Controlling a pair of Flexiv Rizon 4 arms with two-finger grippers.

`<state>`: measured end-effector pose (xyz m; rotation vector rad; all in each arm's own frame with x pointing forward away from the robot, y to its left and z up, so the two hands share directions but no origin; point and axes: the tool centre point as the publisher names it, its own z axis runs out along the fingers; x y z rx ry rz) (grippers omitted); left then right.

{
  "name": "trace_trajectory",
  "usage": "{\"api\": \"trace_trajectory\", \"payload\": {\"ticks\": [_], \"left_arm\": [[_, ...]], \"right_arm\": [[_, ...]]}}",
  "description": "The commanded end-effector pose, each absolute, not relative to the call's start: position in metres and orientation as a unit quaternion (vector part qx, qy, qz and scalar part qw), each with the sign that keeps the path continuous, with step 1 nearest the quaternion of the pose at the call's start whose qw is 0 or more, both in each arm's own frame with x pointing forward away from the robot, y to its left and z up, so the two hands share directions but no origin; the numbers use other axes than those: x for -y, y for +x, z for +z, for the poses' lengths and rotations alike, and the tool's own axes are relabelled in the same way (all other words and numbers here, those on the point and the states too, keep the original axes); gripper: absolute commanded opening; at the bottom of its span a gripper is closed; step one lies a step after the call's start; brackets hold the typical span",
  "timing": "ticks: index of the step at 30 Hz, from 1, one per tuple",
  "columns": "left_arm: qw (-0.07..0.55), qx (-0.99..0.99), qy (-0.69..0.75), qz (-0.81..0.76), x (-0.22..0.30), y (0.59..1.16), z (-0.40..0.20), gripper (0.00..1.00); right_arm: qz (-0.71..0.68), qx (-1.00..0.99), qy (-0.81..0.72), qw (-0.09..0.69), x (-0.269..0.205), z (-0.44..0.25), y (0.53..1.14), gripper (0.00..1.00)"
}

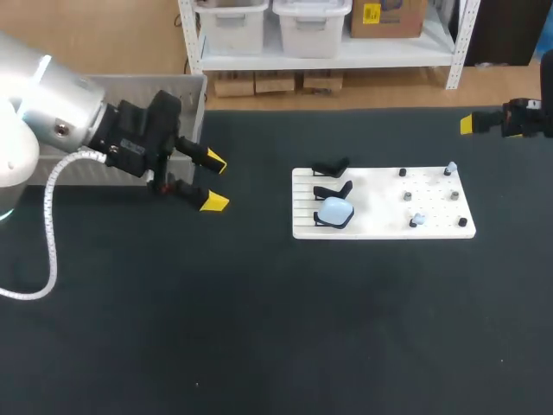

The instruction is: Pick up each earbud case from the left stands, insert the matching earbuds, close the lid, and place the case in the box.

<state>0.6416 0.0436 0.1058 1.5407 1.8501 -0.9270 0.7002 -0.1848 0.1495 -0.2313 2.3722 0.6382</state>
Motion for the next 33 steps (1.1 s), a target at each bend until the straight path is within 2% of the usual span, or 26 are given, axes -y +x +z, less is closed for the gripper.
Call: {"api": "trace_trajectory", "payload": {"ticks": [1,16,33], "left_arm": [[0.277,-0.688,0.575,-0.347,-0.044,0.643,0.105,1.0],[0.277,-0.688,0.575,-0.347,-0.044,0.643,0.105,1.0],[0.296,-0.616,0.636,-0.359,0.01,0.661,0.085,1.0]], "right_arm": [[0.244,-0.907,-0.089,0.331,0.185,0.15,0.7,1.0],[0.244,-0.907,-0.089,0.331,0.185,0.15,0.7,1.0],[0.244,-0.907,-0.089,0.331,0.185,0.15,0.7,1.0]]}}
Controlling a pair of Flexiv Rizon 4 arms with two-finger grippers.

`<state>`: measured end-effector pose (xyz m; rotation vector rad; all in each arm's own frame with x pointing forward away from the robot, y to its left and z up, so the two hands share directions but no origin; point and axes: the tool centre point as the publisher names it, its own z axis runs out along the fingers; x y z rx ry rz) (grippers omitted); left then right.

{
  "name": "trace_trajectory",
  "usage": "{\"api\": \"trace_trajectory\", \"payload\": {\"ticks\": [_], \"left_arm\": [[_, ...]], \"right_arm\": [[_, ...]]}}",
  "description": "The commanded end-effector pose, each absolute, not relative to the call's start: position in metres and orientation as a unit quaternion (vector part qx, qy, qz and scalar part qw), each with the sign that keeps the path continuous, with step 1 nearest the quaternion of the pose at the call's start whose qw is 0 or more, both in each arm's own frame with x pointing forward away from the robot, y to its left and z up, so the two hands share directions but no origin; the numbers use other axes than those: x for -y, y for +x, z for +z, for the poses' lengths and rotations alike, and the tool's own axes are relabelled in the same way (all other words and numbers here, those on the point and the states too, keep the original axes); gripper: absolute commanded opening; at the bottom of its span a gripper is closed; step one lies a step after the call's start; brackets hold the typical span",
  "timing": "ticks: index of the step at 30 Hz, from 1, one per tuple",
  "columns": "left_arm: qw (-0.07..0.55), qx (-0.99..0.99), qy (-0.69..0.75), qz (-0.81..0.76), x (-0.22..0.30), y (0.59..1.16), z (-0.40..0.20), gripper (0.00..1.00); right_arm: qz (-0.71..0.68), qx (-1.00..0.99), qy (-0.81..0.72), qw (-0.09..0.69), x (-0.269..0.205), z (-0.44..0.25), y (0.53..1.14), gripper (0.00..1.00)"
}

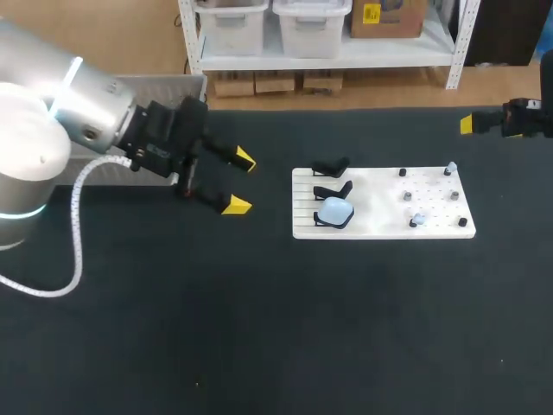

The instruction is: Pick up each earbud case from the left stands, insert the matching earbuds, close the lid, and place the case in the box.

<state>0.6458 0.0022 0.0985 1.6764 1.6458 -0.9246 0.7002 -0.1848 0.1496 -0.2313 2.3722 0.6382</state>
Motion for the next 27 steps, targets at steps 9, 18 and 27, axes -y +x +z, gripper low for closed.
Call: {"api": "trace_trajectory", "payload": {"ticks": [9,18,27], "left_arm": [[0.29,-0.588,0.657,-0.373,0.039,0.668,0.054,1.0],[0.31,-0.578,0.645,-0.393,0.062,0.665,0.032,1.0],[0.32,-0.579,0.633,-0.402,0.079,0.666,0.026,1.0]], "right_arm": [[0.244,-0.907,-0.089,0.331,0.185,0.15,0.7,1.0],[0.244,-0.907,-0.089,0.331,0.185,0.15,0.7,1.0],[0.244,-0.907,-0.089,0.331,0.185,0.15,0.7,1.0]]}}
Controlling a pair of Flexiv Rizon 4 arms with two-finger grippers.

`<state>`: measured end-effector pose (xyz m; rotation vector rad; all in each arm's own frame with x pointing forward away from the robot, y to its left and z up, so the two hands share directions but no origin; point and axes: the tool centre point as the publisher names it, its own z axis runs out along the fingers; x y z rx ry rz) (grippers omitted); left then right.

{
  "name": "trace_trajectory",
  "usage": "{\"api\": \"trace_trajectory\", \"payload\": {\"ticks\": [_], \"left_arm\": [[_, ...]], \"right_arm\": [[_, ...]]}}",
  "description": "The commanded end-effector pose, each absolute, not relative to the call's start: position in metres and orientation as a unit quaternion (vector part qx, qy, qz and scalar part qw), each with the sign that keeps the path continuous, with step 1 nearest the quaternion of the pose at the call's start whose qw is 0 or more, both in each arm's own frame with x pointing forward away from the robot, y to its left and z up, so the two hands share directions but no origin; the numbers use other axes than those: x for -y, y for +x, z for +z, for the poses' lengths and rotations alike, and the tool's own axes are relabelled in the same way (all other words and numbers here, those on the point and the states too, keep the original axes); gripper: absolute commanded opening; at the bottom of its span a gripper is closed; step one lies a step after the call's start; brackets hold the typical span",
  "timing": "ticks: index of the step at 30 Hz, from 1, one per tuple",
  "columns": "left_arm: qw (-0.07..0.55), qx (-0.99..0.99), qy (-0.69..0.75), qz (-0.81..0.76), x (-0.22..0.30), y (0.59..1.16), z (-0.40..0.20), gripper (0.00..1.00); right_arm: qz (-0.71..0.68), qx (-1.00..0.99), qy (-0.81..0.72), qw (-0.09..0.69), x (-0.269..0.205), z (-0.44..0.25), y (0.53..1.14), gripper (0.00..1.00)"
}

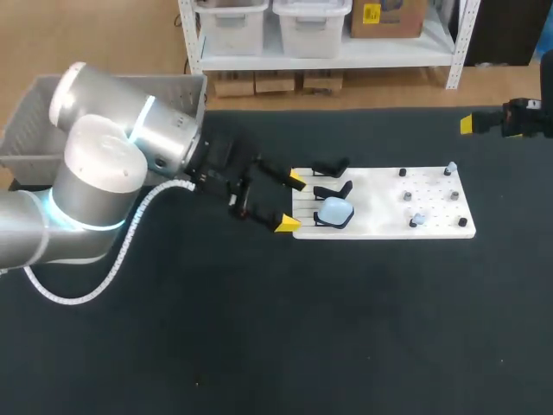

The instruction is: Pick up each earbud case from the left stands, insert the matching earbuds, close the lid, and place the case in the box.

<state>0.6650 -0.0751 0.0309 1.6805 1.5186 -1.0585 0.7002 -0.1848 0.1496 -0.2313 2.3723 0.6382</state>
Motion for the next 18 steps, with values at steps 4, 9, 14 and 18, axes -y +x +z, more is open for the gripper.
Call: {"api": "trace_trajectory", "payload": {"ticks": [4,9,14,18], "left_arm": [[0.322,-0.579,0.631,-0.404,0.083,0.668,0.026,1.0],[0.327,-0.579,0.627,-0.407,0.087,0.666,0.026,1.0],[0.331,-0.578,0.618,-0.417,0.092,0.667,0.025,1.0],[0.33,-0.577,0.618,-0.419,0.098,0.667,0.025,1.0]], "right_arm": [[0.244,-0.907,-0.089,0.331,0.185,0.15,0.7,1.0],[0.244,-0.907,-0.089,0.331,0.185,0.15,0.7,1.0],[0.244,-0.907,-0.089,0.331,0.185,0.15,0.7,1.0],[0.244,-0.907,-0.089,0.331,0.185,0.15,0.7,1.0]]}}
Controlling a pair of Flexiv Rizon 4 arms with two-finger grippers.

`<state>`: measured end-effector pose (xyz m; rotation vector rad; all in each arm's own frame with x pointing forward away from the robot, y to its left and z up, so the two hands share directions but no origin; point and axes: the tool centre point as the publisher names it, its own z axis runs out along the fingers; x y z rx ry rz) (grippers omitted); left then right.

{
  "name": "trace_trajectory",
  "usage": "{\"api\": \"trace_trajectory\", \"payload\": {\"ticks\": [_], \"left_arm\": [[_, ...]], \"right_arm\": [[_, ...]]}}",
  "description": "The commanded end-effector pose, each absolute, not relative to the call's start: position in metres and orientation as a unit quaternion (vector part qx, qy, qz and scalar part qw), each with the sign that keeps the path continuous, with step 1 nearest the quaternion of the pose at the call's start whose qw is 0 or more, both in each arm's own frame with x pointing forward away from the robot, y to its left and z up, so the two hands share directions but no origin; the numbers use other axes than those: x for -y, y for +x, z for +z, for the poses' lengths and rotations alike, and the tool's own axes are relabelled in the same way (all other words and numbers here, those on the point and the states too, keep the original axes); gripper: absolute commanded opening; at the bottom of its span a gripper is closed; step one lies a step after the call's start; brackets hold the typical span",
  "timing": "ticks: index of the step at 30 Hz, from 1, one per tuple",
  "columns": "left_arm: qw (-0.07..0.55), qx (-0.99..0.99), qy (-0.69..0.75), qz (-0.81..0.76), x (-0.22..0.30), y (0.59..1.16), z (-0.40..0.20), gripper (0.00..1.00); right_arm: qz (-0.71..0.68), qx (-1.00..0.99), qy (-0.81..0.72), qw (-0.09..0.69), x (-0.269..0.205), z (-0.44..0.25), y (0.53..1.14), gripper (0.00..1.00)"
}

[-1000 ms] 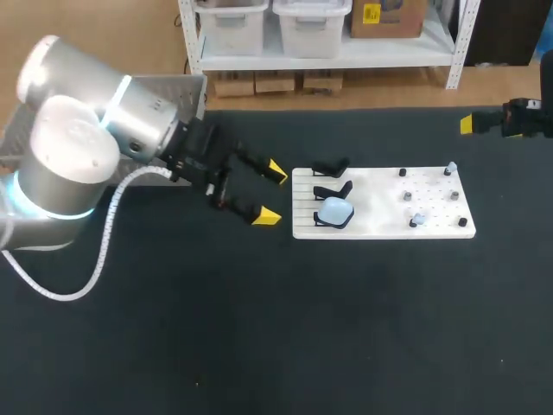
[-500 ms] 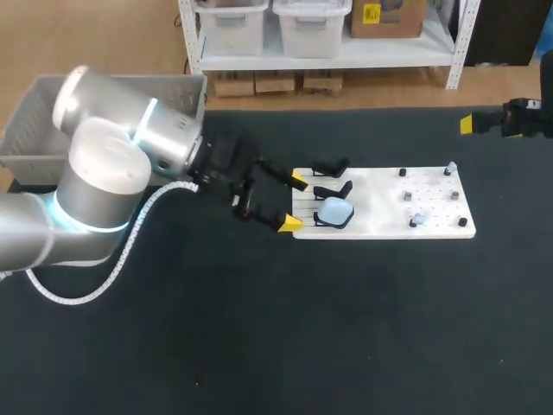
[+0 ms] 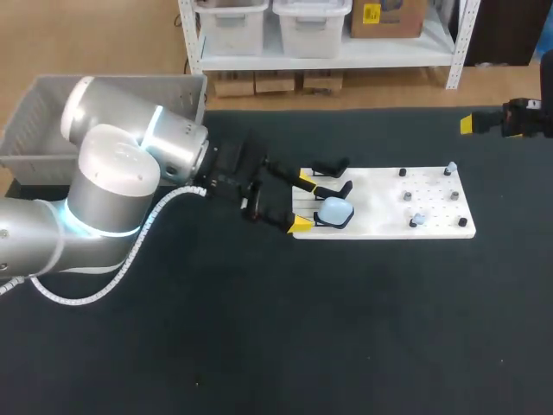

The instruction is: Pick up each earbud case from the left stands, insert the matching earbuds, close the lid, and place the case in the box.

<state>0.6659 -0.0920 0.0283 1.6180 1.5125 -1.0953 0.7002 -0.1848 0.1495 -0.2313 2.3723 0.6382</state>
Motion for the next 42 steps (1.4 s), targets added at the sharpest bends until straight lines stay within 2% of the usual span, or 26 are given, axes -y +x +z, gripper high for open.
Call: {"api": "trace_trajectory", "payload": {"ticks": [1,7,17,21,23,29,38,42], "left_arm": [[0.33,-0.576,0.618,-0.42,0.1,0.668,0.024,1.0],[0.332,-0.574,0.615,-0.427,0.105,0.67,0.021,1.0],[0.33,-0.572,0.609,-0.44,0.11,0.671,0.017,0.91],[0.329,-0.571,0.607,-0.443,0.112,0.671,0.017,0.82],[0.328,-0.571,0.606,-0.447,0.114,0.668,0.015,0.7],[0.324,-0.573,0.602,-0.453,0.119,0.663,0.012,0.68],[0.325,-0.574,0.603,-0.449,0.121,0.661,0.015,0.5],[0.327,-0.572,0.606,-0.447,0.122,0.66,0.017,0.48]], "right_arm": [[0.244,-0.907,-0.089,0.331,0.185,0.15,0.7,1.0],[0.244,-0.907,-0.089,0.331,0.185,0.15,0.7,1.0],[0.244,-0.907,-0.089,0.331,0.185,0.15,0.7,1.0],[0.244,-0.907,-0.089,0.331,0.185,0.15,0.7,1.0],[0.244,-0.907,-0.089,0.331,0.185,0.15,0.7,1.0],[0.244,-0.907,-0.089,0.331,0.185,0.15,0.7,1.0],[0.244,-0.907,-0.089,0.331,0.185,0.15,0.7,1.0],[0.244,-0.907,-0.089,0.331,0.185,0.15,0.7,1.0]]}}
